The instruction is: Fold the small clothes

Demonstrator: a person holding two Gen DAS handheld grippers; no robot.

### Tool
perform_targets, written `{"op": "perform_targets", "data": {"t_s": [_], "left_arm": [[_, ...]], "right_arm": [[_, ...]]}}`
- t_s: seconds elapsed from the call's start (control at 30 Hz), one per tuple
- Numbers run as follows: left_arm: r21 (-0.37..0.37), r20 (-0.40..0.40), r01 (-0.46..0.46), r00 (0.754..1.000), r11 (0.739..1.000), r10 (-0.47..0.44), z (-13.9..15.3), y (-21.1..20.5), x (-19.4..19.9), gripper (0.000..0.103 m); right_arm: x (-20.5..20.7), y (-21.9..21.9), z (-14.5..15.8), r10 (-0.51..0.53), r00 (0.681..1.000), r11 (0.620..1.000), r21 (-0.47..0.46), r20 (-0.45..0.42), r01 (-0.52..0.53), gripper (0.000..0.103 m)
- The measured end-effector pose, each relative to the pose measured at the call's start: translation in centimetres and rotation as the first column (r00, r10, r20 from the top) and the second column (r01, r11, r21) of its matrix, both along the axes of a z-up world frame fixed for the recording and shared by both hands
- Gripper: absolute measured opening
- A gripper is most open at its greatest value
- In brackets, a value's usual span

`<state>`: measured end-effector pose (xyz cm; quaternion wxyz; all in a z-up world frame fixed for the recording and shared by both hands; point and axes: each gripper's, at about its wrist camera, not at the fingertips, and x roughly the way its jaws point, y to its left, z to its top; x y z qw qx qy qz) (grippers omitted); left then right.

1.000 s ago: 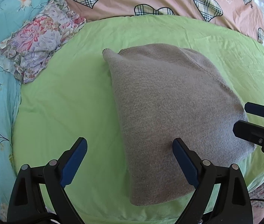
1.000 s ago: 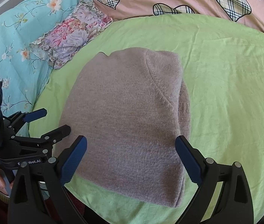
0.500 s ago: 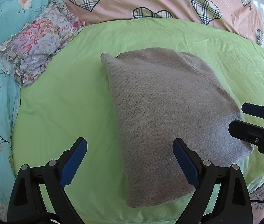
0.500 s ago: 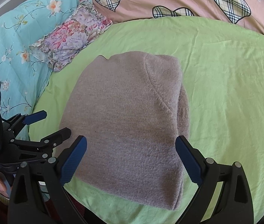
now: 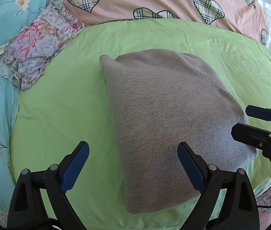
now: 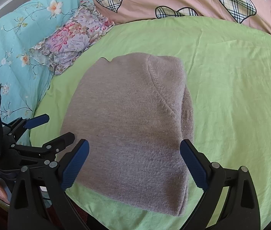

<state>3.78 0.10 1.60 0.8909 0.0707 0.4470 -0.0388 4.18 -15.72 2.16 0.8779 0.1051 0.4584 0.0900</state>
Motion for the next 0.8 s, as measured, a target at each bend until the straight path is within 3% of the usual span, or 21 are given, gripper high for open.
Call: {"op": "perform_targets", "data": {"t_s": [0.8], "left_arm": [[-0.002, 0.006, 0.016, 1.0, 1.0, -0.016, 0.39, -0.09, -0.18, 0.094]], "right_arm": [[-0.02, 0.18, 0.17, -0.001, 1.0, 1.0, 0.002, 0.001, 0.001, 0.096]]}}
